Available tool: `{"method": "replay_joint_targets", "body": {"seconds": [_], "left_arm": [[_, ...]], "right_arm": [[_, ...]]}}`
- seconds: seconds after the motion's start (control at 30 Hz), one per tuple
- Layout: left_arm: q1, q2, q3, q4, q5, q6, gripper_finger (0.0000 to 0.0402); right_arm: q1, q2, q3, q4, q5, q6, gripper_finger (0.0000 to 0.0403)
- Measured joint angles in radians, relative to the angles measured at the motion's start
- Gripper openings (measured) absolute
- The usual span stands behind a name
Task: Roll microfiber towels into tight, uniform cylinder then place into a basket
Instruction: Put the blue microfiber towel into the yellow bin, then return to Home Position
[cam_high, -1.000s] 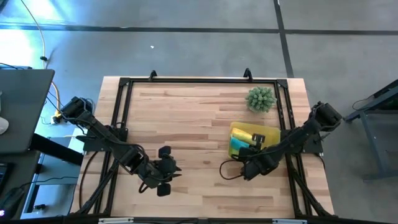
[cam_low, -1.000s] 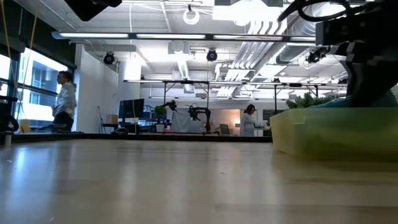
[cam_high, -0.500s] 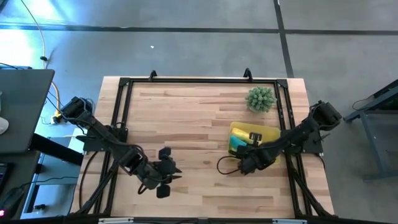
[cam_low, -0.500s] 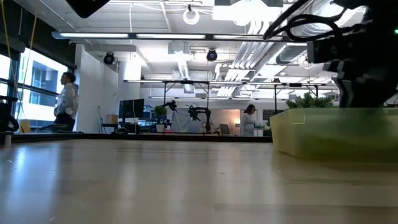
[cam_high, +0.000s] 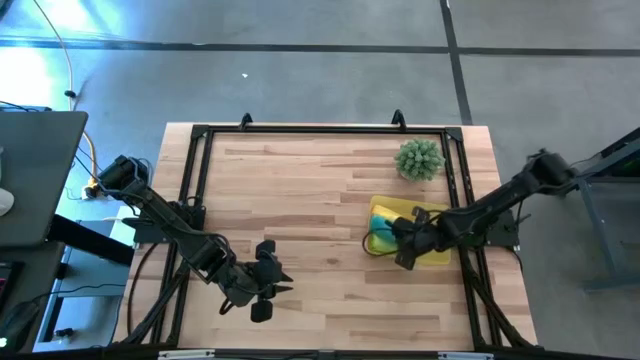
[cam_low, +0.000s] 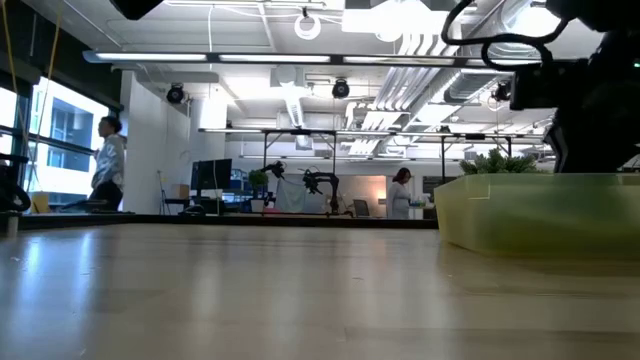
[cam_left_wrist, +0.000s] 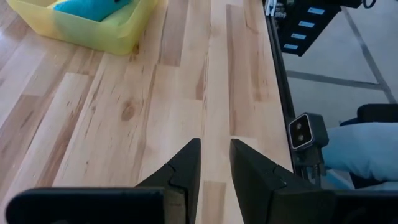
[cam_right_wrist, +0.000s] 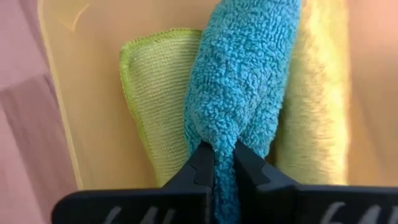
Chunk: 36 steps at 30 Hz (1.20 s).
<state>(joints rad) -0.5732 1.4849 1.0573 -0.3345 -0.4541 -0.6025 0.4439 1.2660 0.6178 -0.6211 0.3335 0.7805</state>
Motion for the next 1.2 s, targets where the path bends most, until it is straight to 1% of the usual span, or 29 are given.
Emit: {"method": "replay_joint_targets", "body": {"seconds": [0.07,0.17,0.23,0.33,0.5,0.7,0.8,0.93,1.1,1.2], "left_arm": [[0.000,0.000,0.000,0.002,0.000,0.000,0.0076],[0.000,0.000,0.000,0.006,0.000,-0.012,0.0076],[0.000,0.000,0.000,0.006,0.000,-0.020,0.0076],[0.000,0.000,0.000,0.005,0.000,-0.023,0.0076],[0.000,0.000,0.000,0.005,0.000,-0.023,0.0076],[0.000,0.000,0.000,0.004,0.000,-0.023,0.0076],[0.000,0.000,0.000,0.004,-0.001,-0.023,0.0076],[0.004,0.000,0.000,0.004,-0.002,-0.023,0.0076],[0.006,-0.002,0.000,0.003,-0.010,0.009,0.0076],[0.013,-0.039,0.000,-0.006,-0.010,0.032,0.0076]], "right_arm": [[-0.016,-0.026,-0.041,0.061,-0.023,0.012,0.0004],[-0.034,-0.048,-0.075,0.106,-0.030,0.030,0.0003],[-0.044,-0.052,-0.081,0.111,-0.031,0.031,0.0007],[-0.066,-0.052,-0.083,0.108,-0.037,0.031,0.0023],[-0.101,-0.052,-0.083,0.107,-0.037,0.023,0.0073],[-0.106,-0.051,-0.049,0.070,-0.061,-0.042,0.0153],[-0.106,-0.051,0.019,-0.048,-0.069,-0.055,0.0189],[-0.106,-0.051,0.133,-0.241,-0.027,-0.056,0.0217],[-0.096,-0.052,0.265,-0.457,-0.011,-0.072,0.0223],[-0.074,-0.072,0.328,-0.548,-0.010,-0.100,0.0223]]}}
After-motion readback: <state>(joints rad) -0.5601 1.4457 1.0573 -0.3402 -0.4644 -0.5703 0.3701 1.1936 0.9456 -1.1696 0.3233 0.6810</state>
